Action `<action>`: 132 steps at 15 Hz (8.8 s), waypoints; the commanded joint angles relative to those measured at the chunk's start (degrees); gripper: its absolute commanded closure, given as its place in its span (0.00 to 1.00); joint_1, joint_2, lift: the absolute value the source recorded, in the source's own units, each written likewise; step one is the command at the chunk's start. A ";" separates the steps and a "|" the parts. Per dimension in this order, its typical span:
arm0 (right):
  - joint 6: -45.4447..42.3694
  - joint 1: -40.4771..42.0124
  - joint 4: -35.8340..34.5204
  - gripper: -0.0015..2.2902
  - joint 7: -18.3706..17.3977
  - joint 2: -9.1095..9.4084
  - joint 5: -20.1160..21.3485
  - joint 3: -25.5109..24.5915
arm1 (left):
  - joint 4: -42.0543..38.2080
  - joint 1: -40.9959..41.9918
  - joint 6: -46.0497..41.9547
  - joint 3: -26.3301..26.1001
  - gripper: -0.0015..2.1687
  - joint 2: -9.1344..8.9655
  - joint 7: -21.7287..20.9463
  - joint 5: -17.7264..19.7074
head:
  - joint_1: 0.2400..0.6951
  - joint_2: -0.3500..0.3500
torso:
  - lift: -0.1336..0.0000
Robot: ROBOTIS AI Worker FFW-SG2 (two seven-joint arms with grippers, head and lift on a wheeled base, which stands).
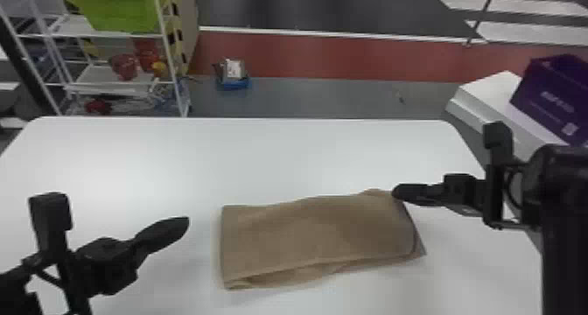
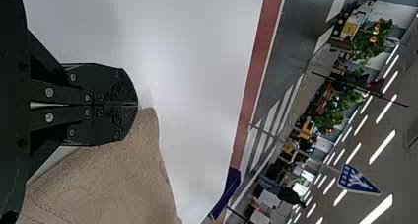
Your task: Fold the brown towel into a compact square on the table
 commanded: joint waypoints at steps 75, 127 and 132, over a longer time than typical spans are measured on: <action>0.88 8.87 -12.48 0.51 6.79 -1.33 11.78 13.86 | -5.56 6.97 2.55 6.04 0.99 -0.26 -4.31 1.49 | 1.00 0.48 | 0.07; 0.88 13.00 -21.18 0.36 11.98 -3.70 19.78 22.21 | -8.02 8.02 5.72 7.09 0.99 -0.52 -5.54 2.02 | 1.00 0.53 | 0.07; 0.88 13.79 -22.93 0.44 13.47 -3.62 18.99 22.12 | -8.10 8.02 6.07 7.01 0.99 -0.43 -5.45 1.58 | 1.00 0.54 | 0.07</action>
